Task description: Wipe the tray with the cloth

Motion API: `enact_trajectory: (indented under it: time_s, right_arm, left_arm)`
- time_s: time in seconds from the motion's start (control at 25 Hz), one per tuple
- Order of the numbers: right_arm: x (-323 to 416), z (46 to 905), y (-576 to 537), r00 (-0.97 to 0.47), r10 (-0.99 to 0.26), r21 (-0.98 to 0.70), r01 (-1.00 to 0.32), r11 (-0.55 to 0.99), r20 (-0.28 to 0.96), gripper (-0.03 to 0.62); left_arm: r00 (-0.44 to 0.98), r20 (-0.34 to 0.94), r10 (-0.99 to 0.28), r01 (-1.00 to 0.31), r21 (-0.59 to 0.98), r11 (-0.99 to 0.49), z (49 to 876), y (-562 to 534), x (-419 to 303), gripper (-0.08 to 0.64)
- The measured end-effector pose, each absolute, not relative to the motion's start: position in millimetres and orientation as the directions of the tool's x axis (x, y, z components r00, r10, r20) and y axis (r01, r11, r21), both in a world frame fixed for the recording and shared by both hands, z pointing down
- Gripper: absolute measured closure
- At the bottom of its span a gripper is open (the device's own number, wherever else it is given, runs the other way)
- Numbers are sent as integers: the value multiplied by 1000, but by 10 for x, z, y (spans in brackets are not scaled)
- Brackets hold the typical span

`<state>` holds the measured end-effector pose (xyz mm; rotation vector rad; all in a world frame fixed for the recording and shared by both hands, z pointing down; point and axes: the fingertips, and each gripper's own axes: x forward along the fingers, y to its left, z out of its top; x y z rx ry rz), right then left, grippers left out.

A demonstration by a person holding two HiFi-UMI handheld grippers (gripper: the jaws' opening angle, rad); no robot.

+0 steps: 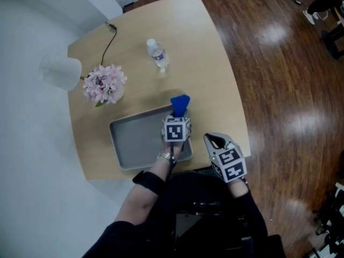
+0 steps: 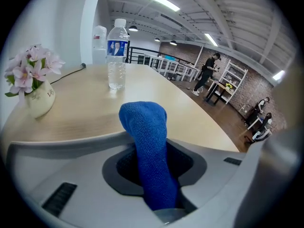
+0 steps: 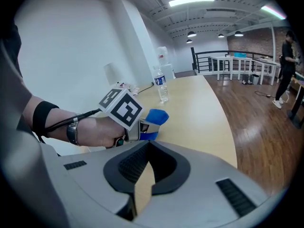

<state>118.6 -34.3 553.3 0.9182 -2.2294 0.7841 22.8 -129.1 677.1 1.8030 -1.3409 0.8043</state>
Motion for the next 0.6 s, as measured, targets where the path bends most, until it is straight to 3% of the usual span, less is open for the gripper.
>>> enact_trajectory:
  time_s: [0.6]
  right_arm:
    - [1292,5531,-387,-564,-434,-307,-790,531,703,588]
  left_arm:
    - [359,851,-383,-926,271,-263,6791,-516,445,428]
